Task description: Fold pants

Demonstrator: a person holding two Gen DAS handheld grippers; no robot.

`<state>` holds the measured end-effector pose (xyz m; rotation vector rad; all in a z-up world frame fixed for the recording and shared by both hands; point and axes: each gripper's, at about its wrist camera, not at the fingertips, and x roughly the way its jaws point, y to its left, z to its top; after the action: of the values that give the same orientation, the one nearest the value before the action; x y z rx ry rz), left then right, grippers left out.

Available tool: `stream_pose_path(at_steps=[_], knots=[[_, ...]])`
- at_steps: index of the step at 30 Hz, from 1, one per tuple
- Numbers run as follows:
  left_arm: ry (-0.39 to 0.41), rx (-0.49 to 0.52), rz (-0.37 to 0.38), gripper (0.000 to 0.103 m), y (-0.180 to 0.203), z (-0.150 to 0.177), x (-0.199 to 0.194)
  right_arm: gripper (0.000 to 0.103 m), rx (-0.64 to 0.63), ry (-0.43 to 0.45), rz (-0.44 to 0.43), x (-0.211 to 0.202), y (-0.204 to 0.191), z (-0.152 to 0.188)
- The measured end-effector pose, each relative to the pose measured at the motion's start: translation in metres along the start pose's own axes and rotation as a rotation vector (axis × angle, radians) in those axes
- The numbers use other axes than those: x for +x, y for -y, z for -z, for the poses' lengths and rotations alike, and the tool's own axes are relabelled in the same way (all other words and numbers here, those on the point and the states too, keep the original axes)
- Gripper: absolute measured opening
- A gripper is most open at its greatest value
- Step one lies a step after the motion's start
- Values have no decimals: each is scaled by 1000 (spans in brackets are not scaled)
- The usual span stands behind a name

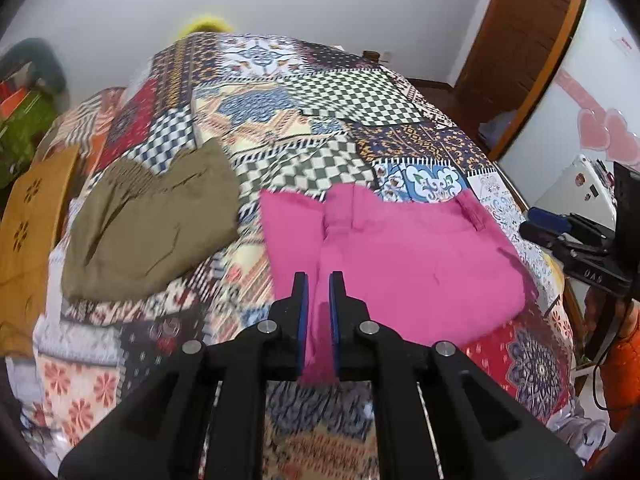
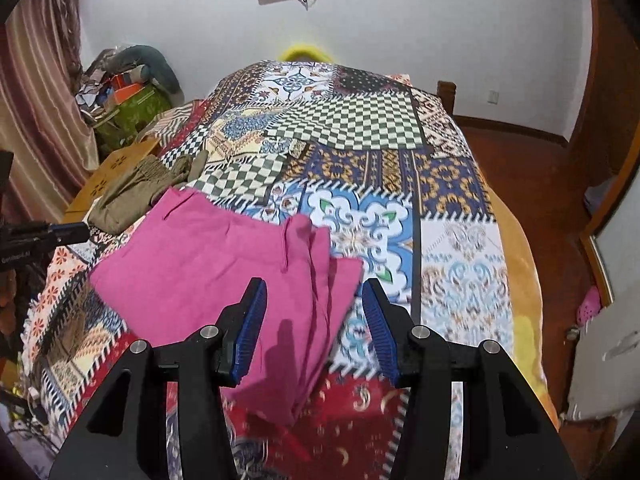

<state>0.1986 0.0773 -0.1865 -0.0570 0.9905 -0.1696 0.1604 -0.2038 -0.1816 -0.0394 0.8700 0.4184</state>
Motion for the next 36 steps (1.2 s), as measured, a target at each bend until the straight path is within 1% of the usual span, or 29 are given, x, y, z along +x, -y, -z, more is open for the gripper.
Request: stream_pose_path(at_steps=[3,7,8,11,13,15,18,20,24,27,30,31,33,36], knots=[[-17,25,7,9,7,-12,16,46,2,-13,-16,14,0,-5],[-49,48,24,9,15,-24,40,37,0,-34,-33,30,0,-9],[-54,51,29,11,15,-26,44,37,2,-39,-40,35,0,-10],[-62,59,39,25,18,-30,57,34,3,-43,-52,41,3,-12],[-59,64,45,37,19,-33,63,23,9,-51,-71,47,3,-14],[-62,65,38,44,19,-35,70,22,2,-58,-76,53,2,-15],[-73,49,47,44,16,-36,80,14,-5,-64,-86,60,1,-16],[-77,38,51,44,15,-36,86,11,-12,-49,-96,60,-1,-16],[-90,39,50,45,13,-32,95,9,-10,11,-95,49,0,-19],[-93,19,65,45,9,-29,100,9,-7,27,-97,49,3,-22],[-98,0,68,49,4,-27,102,8,-5,-8,-99,60,4,-21],[-99,-5,67,52,2,-27,102,8,-6,-20,-93,64,6,-20],[-99,-8,61,55,-3,-26,103,8,1,-38,-93,70,10,-19],[-114,-31,71,57,-11,-25,105,9,10,-93,-92,83,14,-15]])
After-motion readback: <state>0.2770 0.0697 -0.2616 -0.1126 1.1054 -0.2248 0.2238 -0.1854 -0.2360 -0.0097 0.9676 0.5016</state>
